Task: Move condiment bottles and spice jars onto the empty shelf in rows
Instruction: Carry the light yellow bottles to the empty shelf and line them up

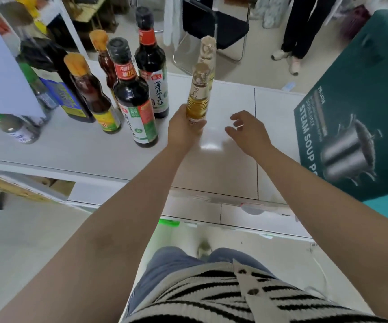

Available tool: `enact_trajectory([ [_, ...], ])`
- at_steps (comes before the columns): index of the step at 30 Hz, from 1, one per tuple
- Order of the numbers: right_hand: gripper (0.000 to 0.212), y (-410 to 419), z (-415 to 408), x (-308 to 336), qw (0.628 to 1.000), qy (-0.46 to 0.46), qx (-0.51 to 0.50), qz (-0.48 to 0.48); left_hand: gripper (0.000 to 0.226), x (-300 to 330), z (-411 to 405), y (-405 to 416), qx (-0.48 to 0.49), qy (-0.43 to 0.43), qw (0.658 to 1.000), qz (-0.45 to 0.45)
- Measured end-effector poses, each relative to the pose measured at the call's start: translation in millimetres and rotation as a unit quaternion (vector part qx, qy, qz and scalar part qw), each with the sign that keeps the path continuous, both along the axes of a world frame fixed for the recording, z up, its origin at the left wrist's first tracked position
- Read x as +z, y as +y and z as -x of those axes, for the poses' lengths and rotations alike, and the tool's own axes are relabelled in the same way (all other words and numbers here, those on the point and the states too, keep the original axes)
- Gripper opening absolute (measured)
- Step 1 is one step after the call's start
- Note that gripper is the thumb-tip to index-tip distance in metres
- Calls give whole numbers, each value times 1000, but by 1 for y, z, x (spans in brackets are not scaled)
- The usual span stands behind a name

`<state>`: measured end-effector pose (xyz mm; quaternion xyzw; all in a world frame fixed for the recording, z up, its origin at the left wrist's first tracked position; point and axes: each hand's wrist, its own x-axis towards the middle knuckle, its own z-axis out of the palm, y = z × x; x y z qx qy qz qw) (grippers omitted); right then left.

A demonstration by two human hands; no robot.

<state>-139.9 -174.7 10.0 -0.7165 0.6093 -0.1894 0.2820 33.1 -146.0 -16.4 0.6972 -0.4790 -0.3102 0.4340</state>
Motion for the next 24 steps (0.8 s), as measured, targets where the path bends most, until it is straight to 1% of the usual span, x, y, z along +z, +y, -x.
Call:
enact_trajectory([
  [2, 41, -14, -5, 3, 998, -62, -16, -9, 38, 3, 3, 17, -6, 26, 1000, -7],
  [4, 49, -29, -11, 6, 993, -119, -21, -20, 36, 4, 9, 36, -7, 29, 999, -11],
  [7, 66, -50, -27, 10, 985, -165, 19, -55, 31, 10, 17, 67, 5, 23, 999, -30],
  [10, 77, -68, -50, 12, 973, -201, 57, -98, 35, 13, 21, 93, 24, 39, 998, -51],
  [12, 71, -75, -66, 11, 970, -207, 79, -99, 36, 16, 22, 108, 35, 61, 995, -68],
  [14, 56, -82, -81, 8, 971, -209, 72, -90, 35, 16, 22, 124, 42, 91, 992, -82],
  [18, 20, -88, -95, 5, 967, -240, -12, -90, 41, 17, 21, 154, 78, 156, 981, -90],
  [19, 18, -88, -95, 4, 968, -237, -23, -81, 40, 18, 21, 162, 87, 166, 978, -92],
  [20, 22, -85, -94, 4, 973, -220, -29, -64, 39, 18, 21, 169, 95, 177, 975, -93],
  [22, 39, -72, -86, 4, 985, -173, -23, -13, 38, 19, 20, 184, 105, 197, 970, -94],
  [24, 47, -50, -75, 2, 986, -168, -22, 10, 38, 19, 17, 200, 108, 216, 966, -96],
])
